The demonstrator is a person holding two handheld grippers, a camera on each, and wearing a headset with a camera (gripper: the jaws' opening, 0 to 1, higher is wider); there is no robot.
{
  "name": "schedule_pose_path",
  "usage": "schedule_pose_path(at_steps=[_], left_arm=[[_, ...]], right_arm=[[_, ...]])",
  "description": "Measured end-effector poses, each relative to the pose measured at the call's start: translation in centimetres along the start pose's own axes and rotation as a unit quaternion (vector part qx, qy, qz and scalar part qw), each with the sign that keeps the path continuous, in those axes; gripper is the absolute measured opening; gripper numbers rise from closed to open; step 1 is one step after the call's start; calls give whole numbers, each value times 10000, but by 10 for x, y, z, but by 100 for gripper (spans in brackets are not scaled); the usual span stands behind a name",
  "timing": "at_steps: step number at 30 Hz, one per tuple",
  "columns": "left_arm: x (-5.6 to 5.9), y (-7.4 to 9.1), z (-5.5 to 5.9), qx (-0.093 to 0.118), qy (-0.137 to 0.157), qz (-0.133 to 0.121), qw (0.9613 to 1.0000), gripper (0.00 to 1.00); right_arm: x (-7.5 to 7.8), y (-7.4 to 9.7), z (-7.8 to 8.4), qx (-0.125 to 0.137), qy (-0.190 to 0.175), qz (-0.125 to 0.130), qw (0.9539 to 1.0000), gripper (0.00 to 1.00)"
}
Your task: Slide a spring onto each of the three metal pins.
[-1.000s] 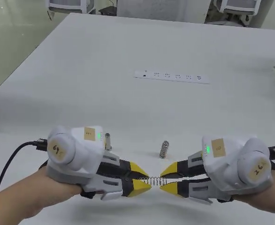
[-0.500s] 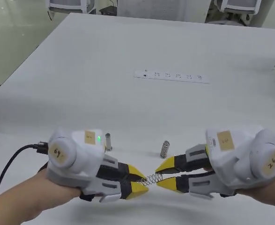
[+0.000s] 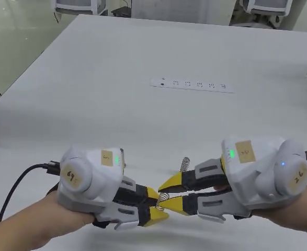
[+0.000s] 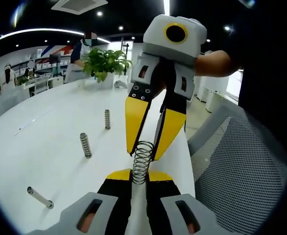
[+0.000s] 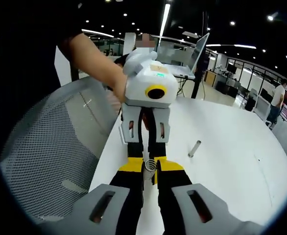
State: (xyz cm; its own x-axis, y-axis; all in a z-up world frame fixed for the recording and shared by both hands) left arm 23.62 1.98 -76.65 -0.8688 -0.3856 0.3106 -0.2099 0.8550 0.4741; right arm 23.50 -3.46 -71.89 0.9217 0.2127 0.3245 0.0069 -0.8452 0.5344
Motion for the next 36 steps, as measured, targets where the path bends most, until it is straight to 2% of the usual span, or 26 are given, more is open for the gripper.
schedule_pose_path(at_steps=[12, 16, 20, 36], left_arm=[[3, 0, 1, -69, -33, 17, 10000, 2], [2, 0, 4, -140, 17, -26, 9999, 2], [2, 0, 3, -105, 52, -32, 9999, 2], [3, 2, 1, -60, 213, -14, 9998, 6]], right_arm=[[-3, -3, -1, 87, -15, 101, 9999, 7], [-4, -4, 0, -41, 115, 71, 9999, 7], [-3, -5, -3, -168, 301, 19, 9994, 7], [-2, -6, -6, -305, 508, -86, 9982, 7]])
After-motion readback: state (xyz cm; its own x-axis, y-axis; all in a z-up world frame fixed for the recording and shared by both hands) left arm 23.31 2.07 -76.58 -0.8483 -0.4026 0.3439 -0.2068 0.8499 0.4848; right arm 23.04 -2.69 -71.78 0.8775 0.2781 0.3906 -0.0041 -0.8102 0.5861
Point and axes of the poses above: the centre of the closed fingertips' face, and the gripper's own axes: y roughly backward along the fingers, x roughly to its right, z roughly out of its underside, the point moved 5 cm from there along y, roughly backward along the fingers, and after that the axes turned 14 degrees about y, right-handed, at the moved point
